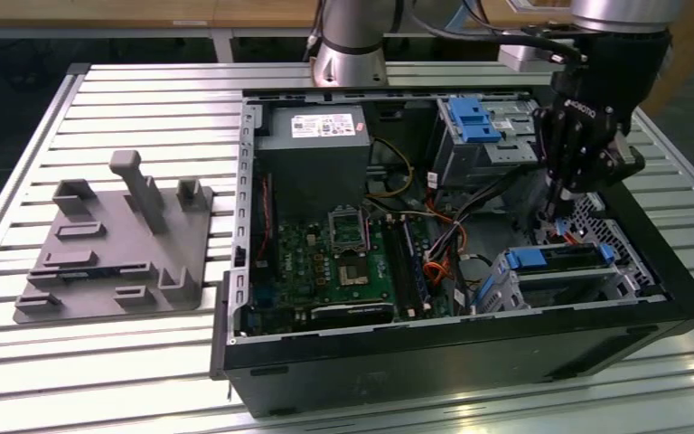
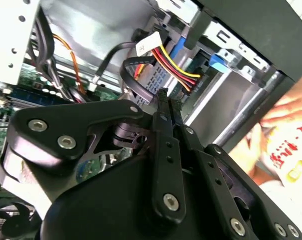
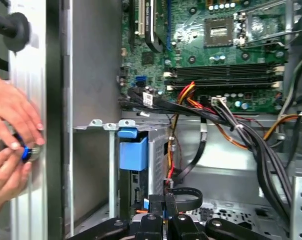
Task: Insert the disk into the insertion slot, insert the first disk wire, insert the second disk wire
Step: 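Insert the second disk wire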
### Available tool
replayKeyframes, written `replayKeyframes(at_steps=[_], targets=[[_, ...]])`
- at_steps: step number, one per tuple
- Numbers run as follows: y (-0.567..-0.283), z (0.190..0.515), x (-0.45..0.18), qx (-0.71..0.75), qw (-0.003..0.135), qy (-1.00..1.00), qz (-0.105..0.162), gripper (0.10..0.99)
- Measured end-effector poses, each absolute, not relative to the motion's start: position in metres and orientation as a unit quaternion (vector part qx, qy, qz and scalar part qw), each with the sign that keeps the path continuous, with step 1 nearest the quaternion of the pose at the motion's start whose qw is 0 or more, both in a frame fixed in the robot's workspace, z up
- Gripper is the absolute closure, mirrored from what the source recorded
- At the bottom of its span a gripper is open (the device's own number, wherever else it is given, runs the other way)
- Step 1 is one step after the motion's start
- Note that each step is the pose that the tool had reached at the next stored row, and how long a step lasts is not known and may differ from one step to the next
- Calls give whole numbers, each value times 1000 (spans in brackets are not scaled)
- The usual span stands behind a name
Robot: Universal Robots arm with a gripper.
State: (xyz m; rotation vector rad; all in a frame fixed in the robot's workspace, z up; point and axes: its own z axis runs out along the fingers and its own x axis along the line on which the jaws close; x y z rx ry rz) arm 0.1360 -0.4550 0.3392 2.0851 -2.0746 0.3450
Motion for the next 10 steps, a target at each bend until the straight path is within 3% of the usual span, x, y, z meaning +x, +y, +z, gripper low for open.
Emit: replayKeyframes(at_steps=[5, 10], targets=[[-461, 340, 136, 704, 67, -701, 93, 941], [-468, 343, 136, 705, 57, -702, 83, 941]])
